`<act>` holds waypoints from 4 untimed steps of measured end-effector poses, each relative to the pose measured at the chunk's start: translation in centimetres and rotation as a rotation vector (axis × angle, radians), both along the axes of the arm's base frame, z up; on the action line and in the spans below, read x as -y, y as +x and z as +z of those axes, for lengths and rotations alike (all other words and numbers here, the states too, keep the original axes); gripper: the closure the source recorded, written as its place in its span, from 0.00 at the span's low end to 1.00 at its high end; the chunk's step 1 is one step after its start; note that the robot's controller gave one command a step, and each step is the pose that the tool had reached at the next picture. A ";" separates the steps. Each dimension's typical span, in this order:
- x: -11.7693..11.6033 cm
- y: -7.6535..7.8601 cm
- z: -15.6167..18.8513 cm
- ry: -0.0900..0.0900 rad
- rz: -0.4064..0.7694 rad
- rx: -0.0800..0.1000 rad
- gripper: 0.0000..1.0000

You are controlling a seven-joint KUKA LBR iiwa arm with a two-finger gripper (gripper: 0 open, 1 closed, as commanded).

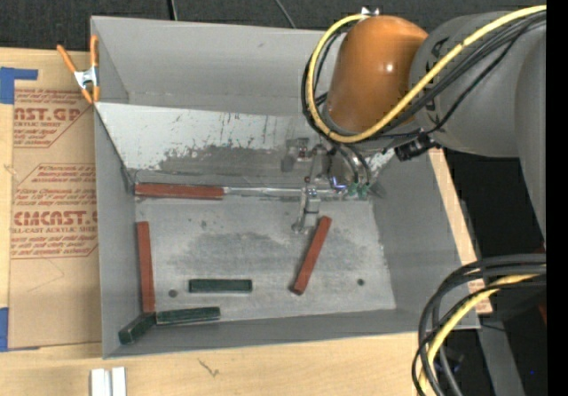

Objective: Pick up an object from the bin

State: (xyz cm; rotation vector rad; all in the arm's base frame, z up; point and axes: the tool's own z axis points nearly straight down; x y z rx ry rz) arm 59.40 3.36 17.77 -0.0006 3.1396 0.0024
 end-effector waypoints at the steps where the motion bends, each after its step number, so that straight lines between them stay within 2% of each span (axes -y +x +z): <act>1: 0.0 0.0 0.0 0.000 0.000 0.000 0.00; 2: 3.4 -0.8 -3.5 -0.001 0.114 0.005 0.00; 3: 5.4 -1.1 -7.8 -0.002 0.388 0.002 0.00; 4: 9.6 -6.3 -10.8 -0.001 0.497 0.000 1.00</act>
Offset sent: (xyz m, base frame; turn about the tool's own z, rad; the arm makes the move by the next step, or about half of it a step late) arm -0.0266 -0.1070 -0.1077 -0.3174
